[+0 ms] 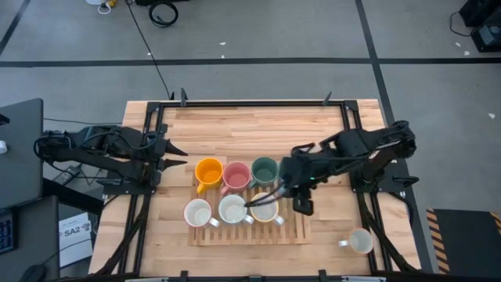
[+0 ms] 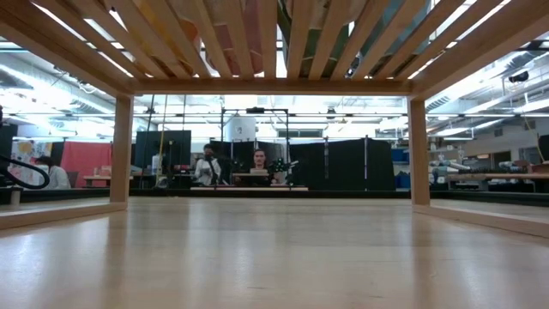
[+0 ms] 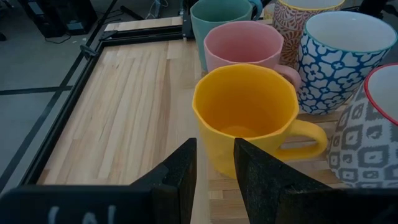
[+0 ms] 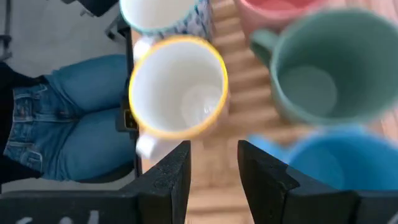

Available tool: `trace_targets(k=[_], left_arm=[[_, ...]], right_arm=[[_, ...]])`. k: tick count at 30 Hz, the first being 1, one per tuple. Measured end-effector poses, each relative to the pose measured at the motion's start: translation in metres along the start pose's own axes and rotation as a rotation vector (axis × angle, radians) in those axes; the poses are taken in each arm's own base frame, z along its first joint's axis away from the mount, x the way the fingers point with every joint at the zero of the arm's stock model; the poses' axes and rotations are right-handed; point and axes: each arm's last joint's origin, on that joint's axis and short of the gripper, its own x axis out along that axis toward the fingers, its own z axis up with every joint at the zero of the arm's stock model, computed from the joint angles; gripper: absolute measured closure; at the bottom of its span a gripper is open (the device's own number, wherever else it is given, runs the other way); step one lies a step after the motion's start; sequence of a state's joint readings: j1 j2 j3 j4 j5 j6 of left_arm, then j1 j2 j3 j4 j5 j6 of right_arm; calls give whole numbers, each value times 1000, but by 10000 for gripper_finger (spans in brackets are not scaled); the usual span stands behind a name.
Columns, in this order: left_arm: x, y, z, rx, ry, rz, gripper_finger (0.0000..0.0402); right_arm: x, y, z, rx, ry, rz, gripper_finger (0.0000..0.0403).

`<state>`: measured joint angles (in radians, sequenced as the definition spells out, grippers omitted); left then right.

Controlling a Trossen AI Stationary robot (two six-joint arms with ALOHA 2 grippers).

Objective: Place coffee mugs
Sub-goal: Put the orange patterned mug on the shelf

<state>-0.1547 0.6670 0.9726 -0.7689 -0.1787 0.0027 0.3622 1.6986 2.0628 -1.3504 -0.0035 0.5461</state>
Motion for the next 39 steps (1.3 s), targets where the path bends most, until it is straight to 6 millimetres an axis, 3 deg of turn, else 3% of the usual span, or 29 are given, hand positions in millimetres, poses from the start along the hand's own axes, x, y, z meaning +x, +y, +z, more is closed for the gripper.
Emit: trace_targets(k=[5,10,18,32,39], left_arm=[[0,0,0,0,1,0,288],[0,0,0,0,2,0,288],[0,0,0,1,2,0,288],[0,0,0,1,2,0,288],[0,0,0,1,2,0,288]], right_arm=[[-16,15,-28,55,8,-112,266],[-24,42,-64,184,19,-196,265],[-7,83,-121,433,-46,-233,265],[30,89,-191,1061,313,-508,265],[55,83,-212,1103,355,-604,266]])
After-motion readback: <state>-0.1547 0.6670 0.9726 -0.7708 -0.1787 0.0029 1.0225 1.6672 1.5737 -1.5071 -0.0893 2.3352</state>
